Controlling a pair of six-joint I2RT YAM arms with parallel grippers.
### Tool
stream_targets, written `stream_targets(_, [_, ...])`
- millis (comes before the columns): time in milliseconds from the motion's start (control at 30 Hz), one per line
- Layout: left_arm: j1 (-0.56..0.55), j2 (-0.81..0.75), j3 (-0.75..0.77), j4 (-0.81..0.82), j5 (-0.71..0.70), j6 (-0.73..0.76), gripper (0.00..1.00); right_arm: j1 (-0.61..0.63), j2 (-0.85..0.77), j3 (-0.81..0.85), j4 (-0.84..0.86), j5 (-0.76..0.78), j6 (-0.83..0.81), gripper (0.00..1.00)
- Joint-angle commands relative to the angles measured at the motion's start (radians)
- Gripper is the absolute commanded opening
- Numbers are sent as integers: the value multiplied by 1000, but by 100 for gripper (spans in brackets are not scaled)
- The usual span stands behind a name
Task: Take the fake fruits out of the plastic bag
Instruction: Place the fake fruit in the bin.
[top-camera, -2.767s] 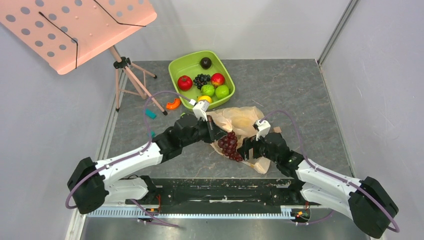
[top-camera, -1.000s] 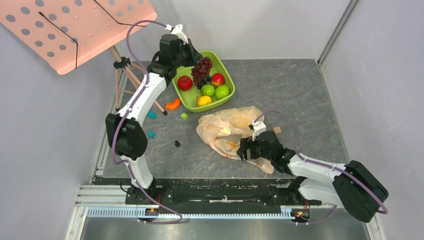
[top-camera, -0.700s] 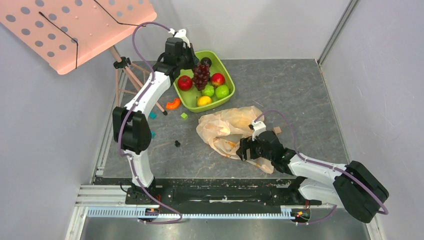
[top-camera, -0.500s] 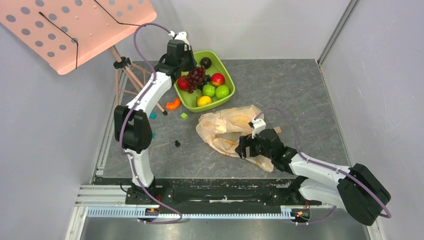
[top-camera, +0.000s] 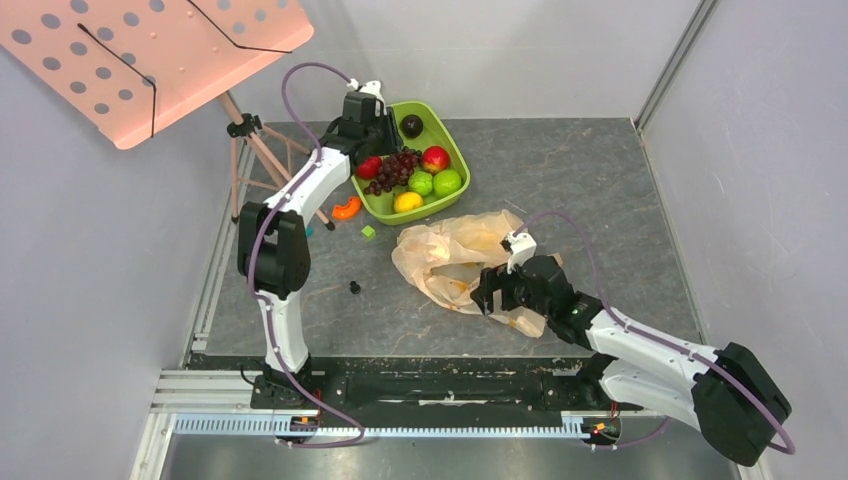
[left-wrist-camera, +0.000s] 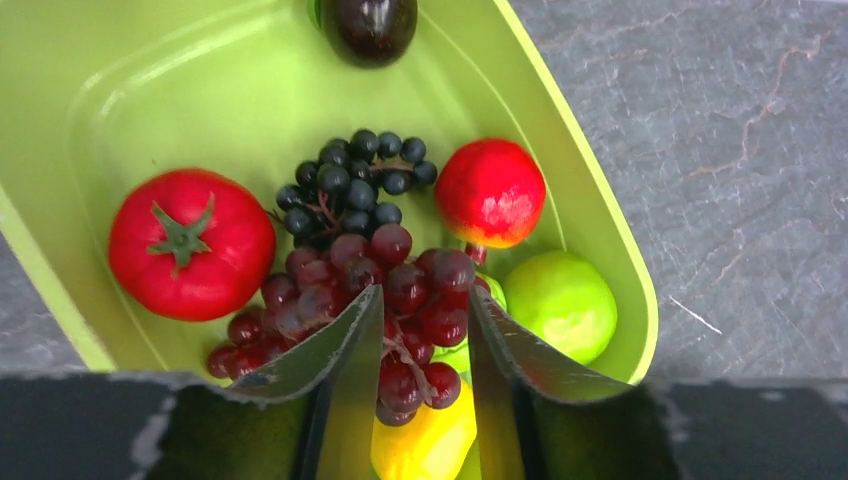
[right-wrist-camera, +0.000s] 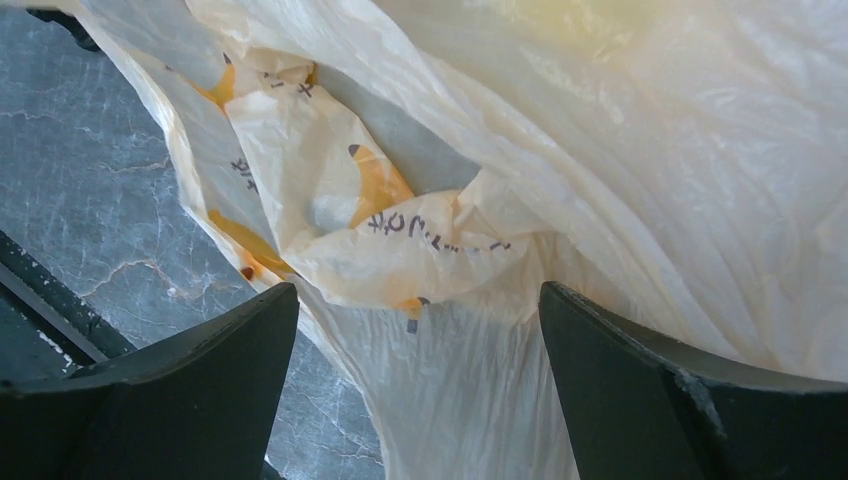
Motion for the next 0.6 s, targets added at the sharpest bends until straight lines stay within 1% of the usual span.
stream_targets(0, [6, -56, -36, 44, 81, -4, 46, 2, -40, 51, -11, 38, -15, 94])
stream_targets(100, [5, -143, -83, 47, 126, -37, 48, 2, -28, 78, -30, 56, -13, 95])
stream_targets(200, [-4, -270, -178, 60, 144, -75, 50, 2, 8, 125, -61, 91, -6, 95])
stream_targets(367, [-49, -482, -336, 59, 129, -92, 53, 2, 76, 209, -98, 168, 0, 92])
stream_targets(433, [-76, -570, -383, 43, 102, -86, 53, 2, 102, 248, -99, 187, -10, 91])
stream_targets(500, [-110, -647, -434, 31, 85, -80, 53, 3, 129, 299, -148, 192, -30, 89])
stream_targets(567, [-141, -715, -469, 8, 61, -69, 53, 3, 141, 344, -176, 158, -69, 87])
